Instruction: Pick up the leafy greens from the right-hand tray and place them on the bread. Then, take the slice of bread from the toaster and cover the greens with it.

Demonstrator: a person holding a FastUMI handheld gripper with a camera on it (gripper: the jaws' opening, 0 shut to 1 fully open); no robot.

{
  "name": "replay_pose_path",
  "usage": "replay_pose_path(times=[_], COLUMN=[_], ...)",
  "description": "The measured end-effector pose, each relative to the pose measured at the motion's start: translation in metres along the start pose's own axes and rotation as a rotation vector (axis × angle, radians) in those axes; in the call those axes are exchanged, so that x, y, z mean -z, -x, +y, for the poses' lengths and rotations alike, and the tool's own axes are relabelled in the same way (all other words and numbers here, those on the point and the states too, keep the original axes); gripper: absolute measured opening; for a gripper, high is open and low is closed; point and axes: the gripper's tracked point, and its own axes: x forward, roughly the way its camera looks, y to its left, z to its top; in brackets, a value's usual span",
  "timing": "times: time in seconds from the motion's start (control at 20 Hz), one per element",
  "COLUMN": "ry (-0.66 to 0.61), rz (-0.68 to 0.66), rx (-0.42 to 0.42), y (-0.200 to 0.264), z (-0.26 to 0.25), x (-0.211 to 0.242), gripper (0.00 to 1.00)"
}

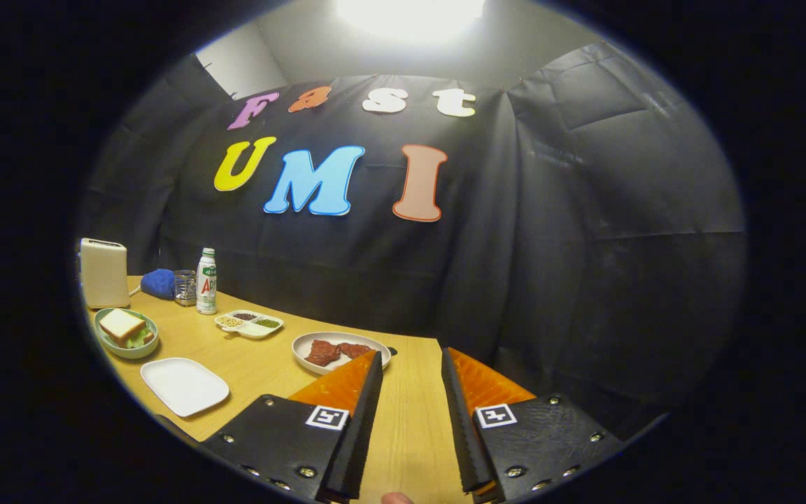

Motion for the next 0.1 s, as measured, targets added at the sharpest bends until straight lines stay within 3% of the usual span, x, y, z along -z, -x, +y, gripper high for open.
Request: replay_pose_path(times=[0.1], ry=[0.037], rz=[0.016], rx=[0.021], y=[-0.011], z=[-0.029], x=[0.015], gripper=[0.52])
